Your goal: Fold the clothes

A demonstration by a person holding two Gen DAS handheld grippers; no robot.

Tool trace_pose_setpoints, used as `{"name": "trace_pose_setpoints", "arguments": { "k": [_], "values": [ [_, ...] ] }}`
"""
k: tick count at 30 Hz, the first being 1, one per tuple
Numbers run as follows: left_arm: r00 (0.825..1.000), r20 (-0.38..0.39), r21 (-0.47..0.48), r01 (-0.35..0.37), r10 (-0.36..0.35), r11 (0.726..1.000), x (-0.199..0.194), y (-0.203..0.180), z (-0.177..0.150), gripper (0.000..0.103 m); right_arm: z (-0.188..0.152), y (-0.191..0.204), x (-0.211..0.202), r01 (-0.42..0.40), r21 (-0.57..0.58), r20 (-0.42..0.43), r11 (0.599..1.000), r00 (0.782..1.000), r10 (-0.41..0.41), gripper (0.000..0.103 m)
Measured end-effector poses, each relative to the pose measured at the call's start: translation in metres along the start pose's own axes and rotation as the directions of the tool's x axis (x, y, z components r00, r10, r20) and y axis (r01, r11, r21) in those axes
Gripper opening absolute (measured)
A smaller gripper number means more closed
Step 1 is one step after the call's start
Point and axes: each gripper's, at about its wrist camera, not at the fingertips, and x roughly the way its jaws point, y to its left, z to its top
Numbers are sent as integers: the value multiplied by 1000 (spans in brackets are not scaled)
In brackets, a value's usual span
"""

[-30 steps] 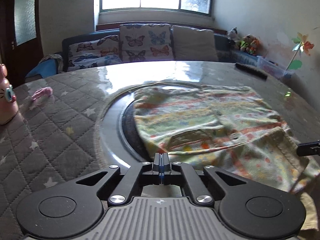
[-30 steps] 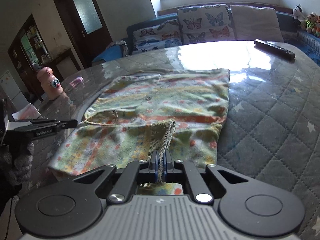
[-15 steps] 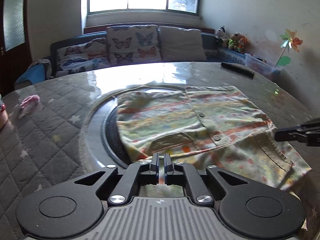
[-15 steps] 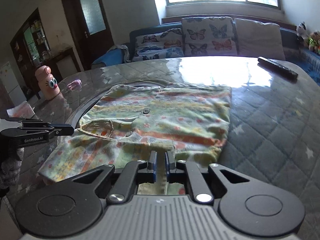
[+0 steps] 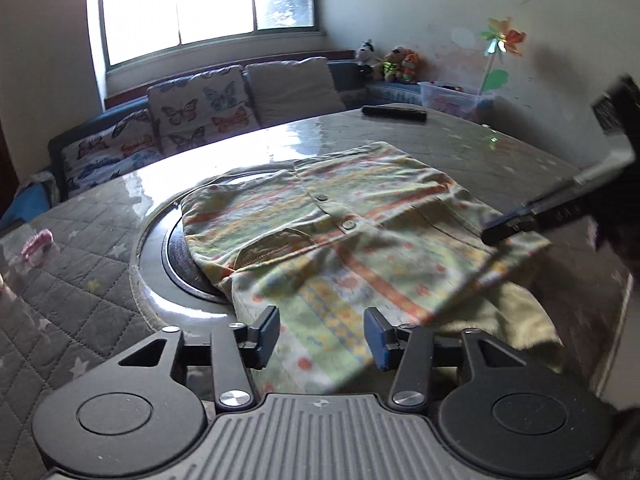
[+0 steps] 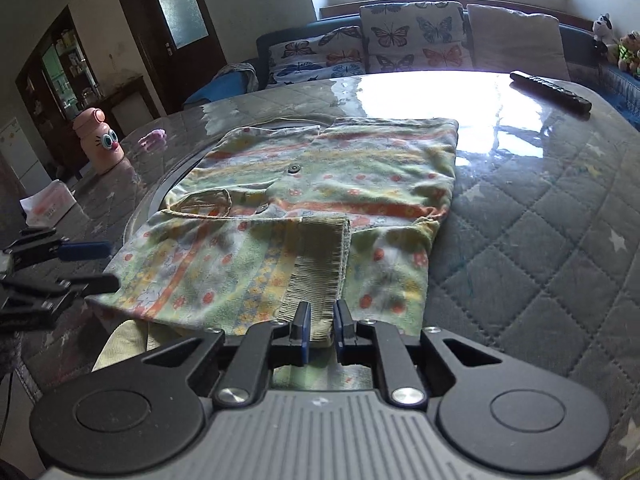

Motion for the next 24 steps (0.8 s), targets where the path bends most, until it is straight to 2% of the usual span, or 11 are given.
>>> {"name": "trace_pose_setpoints", "arguments": {
  "k": [2,7,12,17,24],
  "values": [
    [1000,-6,41,-21,21,999,-6,-5,-7,58,-1,-1,0,-1,9,3,1000,1000,1,12],
    [996,-27,93,-87,90,992,-6,-10,-21,56,-1,0,1,4,25,10,1000,1000,-5,10],
    [990,-26,128,-133,137,983,-1,-11,-31,43,1,-1,-4,-6,50,28,999,1000,5,6],
    [985,-8,123,-172,175,977,-3,-11,-33,9,3,6,-10,-25,47,45,999,999,23,4],
    [978,22,75,-209,208,975,-10,-3,-32,3,0,5,-12,-9,58,39,998,999,6,3]
  ]
}}
